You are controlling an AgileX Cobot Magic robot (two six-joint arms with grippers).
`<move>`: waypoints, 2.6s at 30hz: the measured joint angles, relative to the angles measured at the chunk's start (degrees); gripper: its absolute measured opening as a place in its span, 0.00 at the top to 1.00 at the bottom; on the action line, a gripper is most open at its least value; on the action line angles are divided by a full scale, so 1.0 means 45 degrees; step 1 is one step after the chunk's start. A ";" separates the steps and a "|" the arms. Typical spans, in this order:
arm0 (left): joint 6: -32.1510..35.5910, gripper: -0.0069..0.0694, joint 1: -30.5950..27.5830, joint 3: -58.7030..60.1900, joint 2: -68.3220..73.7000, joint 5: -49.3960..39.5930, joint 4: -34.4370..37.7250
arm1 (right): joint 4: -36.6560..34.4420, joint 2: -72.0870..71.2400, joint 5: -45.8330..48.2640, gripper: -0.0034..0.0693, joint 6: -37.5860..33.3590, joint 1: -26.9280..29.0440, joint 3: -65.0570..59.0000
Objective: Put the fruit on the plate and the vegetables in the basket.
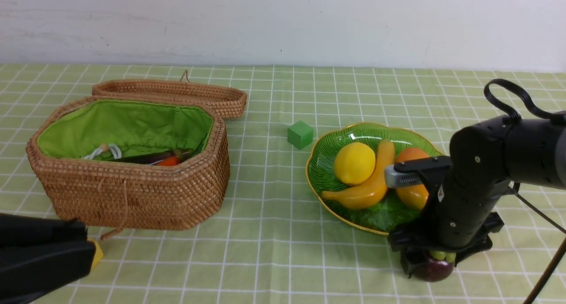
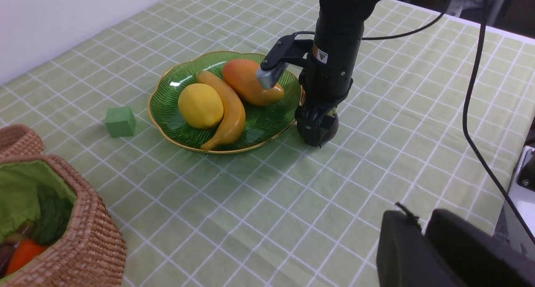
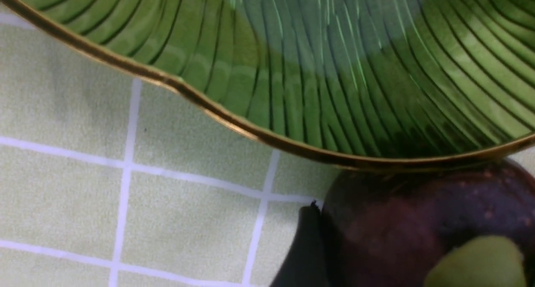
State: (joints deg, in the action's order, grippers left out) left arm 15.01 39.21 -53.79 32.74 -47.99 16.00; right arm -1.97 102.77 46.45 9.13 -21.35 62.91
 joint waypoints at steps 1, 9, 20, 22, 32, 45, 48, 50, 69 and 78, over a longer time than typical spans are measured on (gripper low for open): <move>0.0000 0.79 0.0000 0.0000 0.0000 0.0000 0.0000 | -0.0115 -0.0106 0.0091 0.13 0.0000 0.0000 -0.0052; 0.0000 0.79 0.0000 0.0000 0.0000 0.0000 0.0000 | -0.0106 -0.1942 0.0737 0.14 0.0000 0.0000 -0.0156; 0.0045 0.79 0.0000 0.0000 0.0000 0.1215 0.0000 | 0.0438 -0.3606 0.0681 0.14 0.0344 0.0000 0.1696; 0.0044 0.79 0.0000 0.0000 0.0000 0.1647 0.0000 | 0.0366 -0.3442 0.0009 0.14 0.0344 0.0000 0.1883; 0.0044 0.79 0.0000 0.0000 0.0000 0.3491 0.0015 | 0.0550 -0.1541 -0.3555 0.14 0.0359 0.0000 0.1949; 0.0044 0.79 0.0000 0.0000 0.0000 0.3514 0.0037 | 0.0550 -0.0725 -0.3260 0.14 0.0377 0.0000 0.1949; 0.0044 0.79 0.0000 0.0000 0.0000 0.3514 0.0037 | 0.0550 -0.0635 -0.3226 0.14 0.0377 0.0000 0.1963; 0.0044 0.79 0.0000 0.0000 0.0000 0.3522 0.0037 | 0.0550 -0.0504 -0.3212 0.13 0.0377 0.0000 0.1974; 0.0044 0.79 0.0000 0.0000 0.0000 0.3554 0.0041 | 0.0332 -0.1314 -0.2436 0.11 0.0362 0.0000 0.1974; 0.0030 0.79 0.0000 0.0000 0.0000 0.3387 0.0041 | 0.0958 -0.4601 -0.0126 0.61 0.0352 0.0000 0.1974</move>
State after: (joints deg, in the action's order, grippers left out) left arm 15.15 39.21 -53.79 32.74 -32.74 16.18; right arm 2.34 82.07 45.88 10.71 -21.35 71.79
